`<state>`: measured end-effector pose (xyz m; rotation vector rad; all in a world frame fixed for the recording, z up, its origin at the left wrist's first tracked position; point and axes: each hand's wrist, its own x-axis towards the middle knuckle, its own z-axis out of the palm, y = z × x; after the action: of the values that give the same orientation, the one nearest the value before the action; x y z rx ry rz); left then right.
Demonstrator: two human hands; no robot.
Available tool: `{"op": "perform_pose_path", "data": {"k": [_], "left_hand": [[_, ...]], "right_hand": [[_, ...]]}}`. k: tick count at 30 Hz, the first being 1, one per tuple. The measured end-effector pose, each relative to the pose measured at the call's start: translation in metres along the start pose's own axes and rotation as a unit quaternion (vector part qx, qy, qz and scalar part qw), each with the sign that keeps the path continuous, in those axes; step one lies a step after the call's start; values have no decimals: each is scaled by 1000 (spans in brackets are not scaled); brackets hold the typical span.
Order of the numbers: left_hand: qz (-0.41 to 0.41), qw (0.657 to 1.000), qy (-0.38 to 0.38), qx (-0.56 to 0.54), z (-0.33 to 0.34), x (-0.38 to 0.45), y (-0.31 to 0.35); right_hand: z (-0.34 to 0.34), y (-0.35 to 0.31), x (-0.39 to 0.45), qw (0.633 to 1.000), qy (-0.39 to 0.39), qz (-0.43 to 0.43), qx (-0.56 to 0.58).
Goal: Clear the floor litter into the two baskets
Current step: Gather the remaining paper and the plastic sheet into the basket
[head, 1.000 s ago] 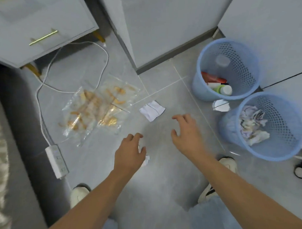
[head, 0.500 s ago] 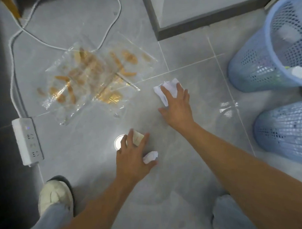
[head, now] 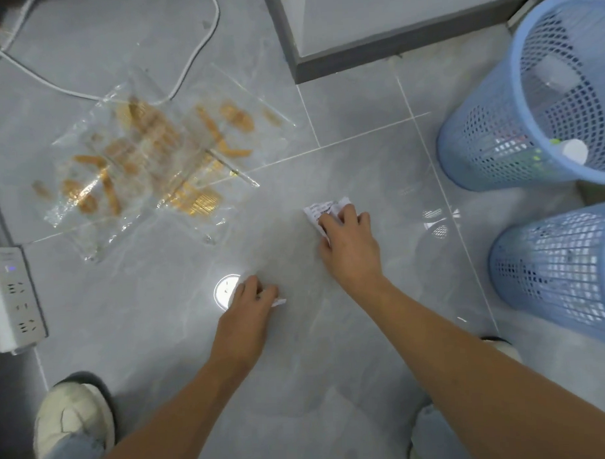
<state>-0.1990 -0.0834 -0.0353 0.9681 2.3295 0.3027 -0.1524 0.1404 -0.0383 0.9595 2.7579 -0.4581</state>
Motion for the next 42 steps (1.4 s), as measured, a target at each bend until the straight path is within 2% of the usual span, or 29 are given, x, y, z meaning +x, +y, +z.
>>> {"op": "perform_pose_path", "data": {"k": [6,13,17,22,28,32,37,42], "left_hand": [[52,994,95,16,-53,0,55],[157,983,93,-22,-140,7,191],[191,978,74,-27,-175,22,278],[220,974,39,-33,-182,37,380],[222,975,-26,-16,-139,58,460],[181,978,-103,-13,-106,64,481],[182,980,-72,-32,-116,42,449],[137,990,-16,-31,-167,23,361]], "right_hand": [[-58,0,-22,998,45,11,43],[-192,31,-69,981,124,68,132],[-259,83,-96,968,169,119,142],[-311,162,-129,950,200,195,140],[-313,242,-164,939,146,272,151],[-299,268,-182,929,42,316,187],[-300,249,-184,940,81,277,184],[-302,164,-147,958,96,186,196]]}}
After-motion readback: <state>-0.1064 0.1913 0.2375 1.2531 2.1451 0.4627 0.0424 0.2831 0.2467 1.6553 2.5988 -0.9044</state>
